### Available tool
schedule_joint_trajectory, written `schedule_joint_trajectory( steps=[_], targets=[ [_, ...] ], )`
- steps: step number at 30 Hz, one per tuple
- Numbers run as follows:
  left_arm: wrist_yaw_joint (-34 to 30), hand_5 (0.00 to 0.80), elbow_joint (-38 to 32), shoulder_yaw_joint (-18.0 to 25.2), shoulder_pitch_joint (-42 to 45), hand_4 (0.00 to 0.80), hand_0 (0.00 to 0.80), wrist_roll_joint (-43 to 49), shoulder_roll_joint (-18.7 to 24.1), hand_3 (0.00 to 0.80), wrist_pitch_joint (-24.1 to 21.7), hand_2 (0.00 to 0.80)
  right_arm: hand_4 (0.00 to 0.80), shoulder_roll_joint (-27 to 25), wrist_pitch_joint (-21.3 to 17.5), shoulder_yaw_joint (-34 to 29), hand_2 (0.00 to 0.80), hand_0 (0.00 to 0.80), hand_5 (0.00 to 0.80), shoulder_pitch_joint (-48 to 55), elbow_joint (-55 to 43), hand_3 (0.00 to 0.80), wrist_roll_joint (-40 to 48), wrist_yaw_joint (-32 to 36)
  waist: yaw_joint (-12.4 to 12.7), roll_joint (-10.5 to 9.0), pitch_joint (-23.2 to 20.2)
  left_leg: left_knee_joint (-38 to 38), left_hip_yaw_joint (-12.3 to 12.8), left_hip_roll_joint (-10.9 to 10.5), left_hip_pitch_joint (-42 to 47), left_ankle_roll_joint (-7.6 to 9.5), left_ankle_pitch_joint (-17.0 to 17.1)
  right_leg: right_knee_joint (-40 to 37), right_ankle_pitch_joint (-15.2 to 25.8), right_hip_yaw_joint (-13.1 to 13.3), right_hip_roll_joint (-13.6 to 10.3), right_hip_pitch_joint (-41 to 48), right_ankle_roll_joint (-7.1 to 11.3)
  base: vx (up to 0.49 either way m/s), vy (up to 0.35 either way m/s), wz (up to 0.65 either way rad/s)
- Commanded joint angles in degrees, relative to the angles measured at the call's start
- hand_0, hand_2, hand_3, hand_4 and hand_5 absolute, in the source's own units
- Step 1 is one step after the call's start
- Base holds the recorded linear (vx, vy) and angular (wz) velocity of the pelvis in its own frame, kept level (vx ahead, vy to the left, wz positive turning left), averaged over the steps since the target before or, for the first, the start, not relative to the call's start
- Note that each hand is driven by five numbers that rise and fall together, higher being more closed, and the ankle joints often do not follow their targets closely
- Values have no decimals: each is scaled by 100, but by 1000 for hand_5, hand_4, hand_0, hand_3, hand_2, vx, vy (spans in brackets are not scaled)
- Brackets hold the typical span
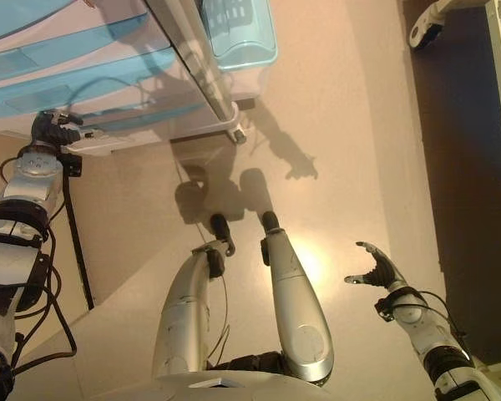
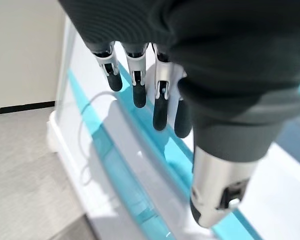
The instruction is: Open the drawer and pick up the medicine
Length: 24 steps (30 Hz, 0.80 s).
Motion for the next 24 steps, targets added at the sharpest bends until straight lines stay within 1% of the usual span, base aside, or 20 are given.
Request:
schedule_joint_trajectory(
  steps=[1, 7, 11, 14, 18, 22, 23, 24],
  targets=[
    [884, 0, -199, 132, -248, 0, 0, -42, 382, 0, -711, 0, 0, 192, -223, 71, 0, 0, 0, 291, 74, 0, 161, -232, -47, -63, -393, -123, 299, -238, 474, 395, -633, -367, 151, 35, 320, -23, -54, 27, -12, 5],
    [1445, 0, -539, 548, -216, 0, 0, -286, 341, 0, -1163, 0, 0, 367, -300, 138, 0, 0, 0, 334, 295, 0, 85, -387, 20, -70, -394, -58, 297, -260, 556, 409, -729, -326, 103, 24, 292, 67, -57, 31, -13, 6],
    [1506, 0, -640, 679, -276, 0, 0, -459, 249, 0, -1230, 0, 0, 451, -284, 200, 0, 0, 0, 315, 325, 0, 64, -438, 52, -83, -396, -63, 264, -301, 587, 426, -764, -331, 100, 31, 310, 84, -49, 12, -10, 9],
    [1438, 0, -636, 623, -347, 0, 0, -436, 201, 0, -1205, 0, 0, 477, -249, 240, 0, 0, 0, 277, 293, 0, 44, -440, 55, -86, -390, -101, 254, -321, 617, 431, -757, -352, 117, 42, 324, 99, -35, -1, 0, 1],
    [1053, 0, -673, 529, -276, 0, 0, -556, 150, 0, -1212, 0, 0, 479, -249, 240, 0, 0, 0, 267, 209, 0, 33, -399, 57, -71, -386, -199, 266, -343, 706, 426, -742, -399, 120, 58, 328, 177, -7, -18, -13, 1],
    [126, 0, -1064, 574, 249, 0, 0, -1235, 34, 0, -1364, 0, 0, 534, -263, 115, 0, 0, 0, 331, 98, 0, 5, -313, 109, -11, -392, -332, 266, -362, 912, 416, -731, -459, 110, 45, 282, 367, 46, -48, -73, 1],
    [-225, 0, -1247, 696, 557, 0, 0, -1508, -61, 0, -1426, 0, 0, 562, -285, 43, 0, 0, 0, 366, 75, 0, -15, -271, 142, 7, -401, -428, 301, -368, 953, 432, -563, -574, 271, -3, 242, 427, 28, -86, -105, 0],
    [-476, 0, -1376, 760, 790, 0, 0, -1672, -120, 0, -1466, 0, 0, 587, -298, 1, 0, 0, 0, 394, 66, 0, -31, -256, 166, 33, -412, -462, 280, -384, 1020, 421, -559, -600, 266, -16, 222, 504, 40, -72, -130, 5]
  ],
)
